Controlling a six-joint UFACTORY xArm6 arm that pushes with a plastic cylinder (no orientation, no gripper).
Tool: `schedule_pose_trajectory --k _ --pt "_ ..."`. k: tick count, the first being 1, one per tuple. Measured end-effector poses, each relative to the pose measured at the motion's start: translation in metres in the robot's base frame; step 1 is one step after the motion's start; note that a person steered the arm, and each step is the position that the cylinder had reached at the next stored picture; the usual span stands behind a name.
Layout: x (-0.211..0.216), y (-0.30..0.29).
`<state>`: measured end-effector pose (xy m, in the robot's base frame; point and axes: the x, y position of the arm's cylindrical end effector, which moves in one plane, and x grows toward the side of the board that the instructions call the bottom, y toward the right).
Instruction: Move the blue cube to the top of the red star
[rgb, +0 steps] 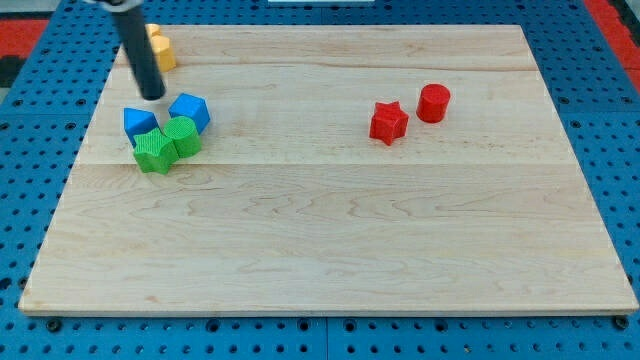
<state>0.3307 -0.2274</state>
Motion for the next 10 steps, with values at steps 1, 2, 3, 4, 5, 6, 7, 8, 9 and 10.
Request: schedule_pose_trajectory --k 1,2,3,4,5,6,7,8,9,10 --pt "0.03 0.029" --pt "0.043 0.092" --pt "0.055 0.162" --pt "0.092 0.137" --pt "0.096 0.174" --pt "0.051 0.234" --pt "-0.014 0.231" --pt "-0.045 0.229" --pt "-0.07 0.183" --pt "-0.085 0.226"
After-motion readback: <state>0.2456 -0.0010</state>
